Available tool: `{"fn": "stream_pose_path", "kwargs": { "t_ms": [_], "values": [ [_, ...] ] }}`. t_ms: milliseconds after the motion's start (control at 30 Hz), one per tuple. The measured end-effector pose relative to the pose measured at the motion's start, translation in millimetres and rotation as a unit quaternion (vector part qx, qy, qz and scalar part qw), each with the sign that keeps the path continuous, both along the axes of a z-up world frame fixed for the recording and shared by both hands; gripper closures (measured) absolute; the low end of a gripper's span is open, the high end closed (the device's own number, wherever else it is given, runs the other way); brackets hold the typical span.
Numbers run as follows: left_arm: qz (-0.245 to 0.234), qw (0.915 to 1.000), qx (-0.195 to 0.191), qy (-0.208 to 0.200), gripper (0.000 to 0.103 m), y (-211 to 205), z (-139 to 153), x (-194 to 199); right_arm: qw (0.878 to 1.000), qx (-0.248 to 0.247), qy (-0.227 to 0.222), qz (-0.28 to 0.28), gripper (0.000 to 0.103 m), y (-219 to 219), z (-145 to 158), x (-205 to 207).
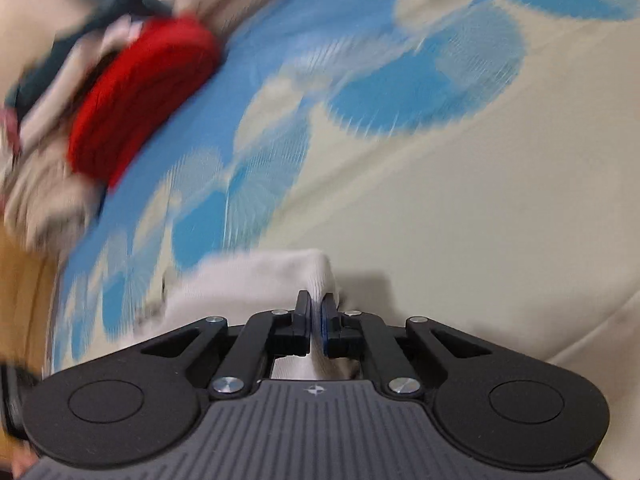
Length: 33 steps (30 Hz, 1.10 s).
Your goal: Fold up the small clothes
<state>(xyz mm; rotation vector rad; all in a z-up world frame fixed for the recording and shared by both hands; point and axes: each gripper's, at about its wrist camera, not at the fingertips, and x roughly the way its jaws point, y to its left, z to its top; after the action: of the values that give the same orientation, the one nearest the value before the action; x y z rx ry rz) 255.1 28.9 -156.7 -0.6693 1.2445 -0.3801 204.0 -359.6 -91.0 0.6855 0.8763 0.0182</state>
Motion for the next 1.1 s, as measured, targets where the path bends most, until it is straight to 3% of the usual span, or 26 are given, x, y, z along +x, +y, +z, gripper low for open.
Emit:
{"fn": "stream_pose_path", "kwargs": {
  "t_ms": [167, 200, 233, 267, 300, 400, 500, 567, 633, 700, 767, 833, 933, 1000, 1100],
  "values": [
    [-0.004, 1.0000, 0.002, -0.004, 0.015, -8.7, -2.1, 0.2, 0.995, -0.088, 0.047, 0.006, 0.098, 15.7, -6.6, 4.1],
    [-0.002, 1.0000, 0.004, -0.005, 0.021, -8.5, -2.5, 0.2, 0.992, -0.113, 0.054, -0.006, 0.096, 15.3, -4.2, 0.3],
    [-0.004, 0.9999, 0.008, -0.010, 0.025, -8.6, -0.8, -0.1, 0.990, -0.128, 0.057, -0.019, 0.084, 13.0, -0.7, -3.1],
    [-0.012, 0.9996, 0.016, -0.018, 0.037, -10.3, 1.5, -0.3, 0.991, -0.119, 0.052, -0.021, 0.068, 9.5, 2.8, -6.7],
    [-0.026, 0.9989, 0.029, -0.026, 0.052, -13.4, 5.0, -1.1, 0.994, -0.099, 0.037, -0.012, 0.062, 5.8, 7.1, -12.0],
    [-0.052, 0.9955, 0.057, -0.055, 0.071, -20.2, 19.8, -5.4, 0.994, -0.105, 0.010, 0.019, 0.059, 8.0, 17.0, -21.6],
    [-0.043, 0.9934, 0.040, -0.098, 0.074, -16.0, 45.3, -6.1, 0.995, -0.097, 0.002, 0.022, 0.059, 6.9, 20.8, -22.1],
    [-0.016, 0.9910, 0.039, -0.127, 0.074, -5.8, 62.5, -5.4, 0.997, -0.071, -0.013, 0.020, 0.059, 6.8, 25.7, -24.2],
    [0.008, 0.9866, 0.067, -0.149, 0.070, 7.4, 76.9, -2.7, 0.998, -0.054, -0.032, 0.031, 0.058, 11.1, 32.9, -24.5],
    [0.028, 0.9835, 0.094, -0.151, 0.053, 22.1, 83.7, 0.7, 0.997, -0.034, -0.046, 0.059, 0.054, 23.8, 37.8, -26.0],
    [0.049, 0.9852, 0.107, -0.125, 0.044, 41.1, 83.2, 3.1, 0.994, -0.024, -0.045, 0.098, 0.038, 40.2, 36.5, -24.6],
    [0.050, 0.9865, 0.125, -0.093, 0.044, 56.1, 78.3, 0.5, 0.990, -0.031, -0.027, 0.134, 0.030, 59.0, 31.8, -22.4],
    [0.039, 0.9788, 0.164, -0.116, 0.041, 67.9, 87.5, -17.1, 0.983, -0.053, 0.004, 0.175, 0.030, 82.5, 20.3, -16.9],
    [0.037, 0.9775, 0.161, -0.130, 0.028, 76.7, 94.6, -28.5, 0.979, -0.075, 0.033, 0.188, 0.030, 92.1, 9.4, -12.1],
    [0.070, 0.9861, 0.121, -0.090, 0.021, 93.2, 97.4, -43.8, 0.973, -0.097, 0.072, 0.195, 0.031, 97.7, -6.1, -8.9]
  ]
}}
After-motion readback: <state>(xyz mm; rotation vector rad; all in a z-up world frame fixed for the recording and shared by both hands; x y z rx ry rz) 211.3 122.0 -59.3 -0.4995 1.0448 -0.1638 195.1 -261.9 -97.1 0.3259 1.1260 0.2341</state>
